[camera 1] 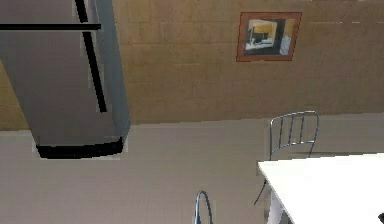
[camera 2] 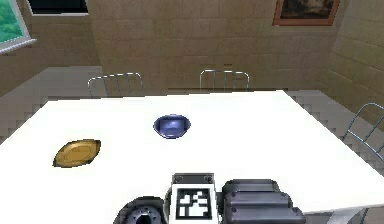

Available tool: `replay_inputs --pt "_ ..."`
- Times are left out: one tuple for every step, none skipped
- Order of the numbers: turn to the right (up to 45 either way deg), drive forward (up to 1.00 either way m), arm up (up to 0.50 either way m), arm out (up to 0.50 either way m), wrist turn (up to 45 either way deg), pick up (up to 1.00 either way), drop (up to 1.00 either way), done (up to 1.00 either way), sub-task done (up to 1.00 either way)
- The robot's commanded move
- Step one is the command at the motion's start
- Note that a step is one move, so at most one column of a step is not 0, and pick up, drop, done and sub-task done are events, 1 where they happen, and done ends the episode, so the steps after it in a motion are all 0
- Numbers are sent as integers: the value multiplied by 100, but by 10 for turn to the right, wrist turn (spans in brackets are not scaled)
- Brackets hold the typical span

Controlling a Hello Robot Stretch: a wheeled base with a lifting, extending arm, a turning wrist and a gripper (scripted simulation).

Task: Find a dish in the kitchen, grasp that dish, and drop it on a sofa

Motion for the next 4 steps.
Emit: replay_inputs --pt "0 0 0 50 0 0 0 0 0" --pt "0 0 0 0 450 0 0 0 0" --pt "0 0 0 0 450 0 0 0 0" --pt "0 0 0 0 450 0 0 0 0"
